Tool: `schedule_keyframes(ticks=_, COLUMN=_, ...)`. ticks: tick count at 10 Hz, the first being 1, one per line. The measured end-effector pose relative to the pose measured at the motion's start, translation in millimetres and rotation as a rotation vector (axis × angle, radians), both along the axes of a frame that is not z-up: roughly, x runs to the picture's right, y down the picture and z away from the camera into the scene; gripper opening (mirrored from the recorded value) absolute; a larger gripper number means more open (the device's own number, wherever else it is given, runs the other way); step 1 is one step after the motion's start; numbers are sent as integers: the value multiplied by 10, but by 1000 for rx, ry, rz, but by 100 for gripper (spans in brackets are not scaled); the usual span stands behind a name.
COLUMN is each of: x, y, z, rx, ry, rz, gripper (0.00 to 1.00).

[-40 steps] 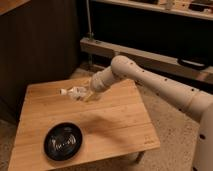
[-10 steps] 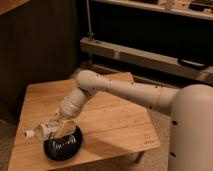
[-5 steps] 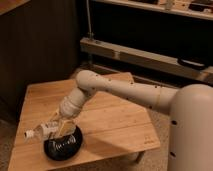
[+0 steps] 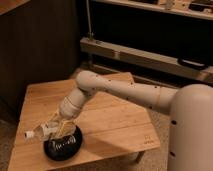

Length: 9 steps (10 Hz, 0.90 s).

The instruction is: Place the bottle in the ceramic bowl

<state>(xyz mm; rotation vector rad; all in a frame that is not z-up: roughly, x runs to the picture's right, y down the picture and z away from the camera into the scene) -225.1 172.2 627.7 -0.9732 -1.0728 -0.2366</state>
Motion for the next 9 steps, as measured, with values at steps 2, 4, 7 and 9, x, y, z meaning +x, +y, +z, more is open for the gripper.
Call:
schedule_keyframes(ticks=2, x=-3, y=95, z=-21, rx=10, ry=1, rz=2, gripper=0)
schedule_keyframes(ticks=4, x=0, y=136, z=3, rx=13, ry=4, rz=2, gripper=0)
schedule_keyframes(ticks=7, x=27, y=287, z=143, rx=-8, ry=22, rz=-8, gripper=0)
schedule_keyframes(ticks=9, x=30, y=448, z=276, rx=-35, ry=31, rz=-19, gripper=3)
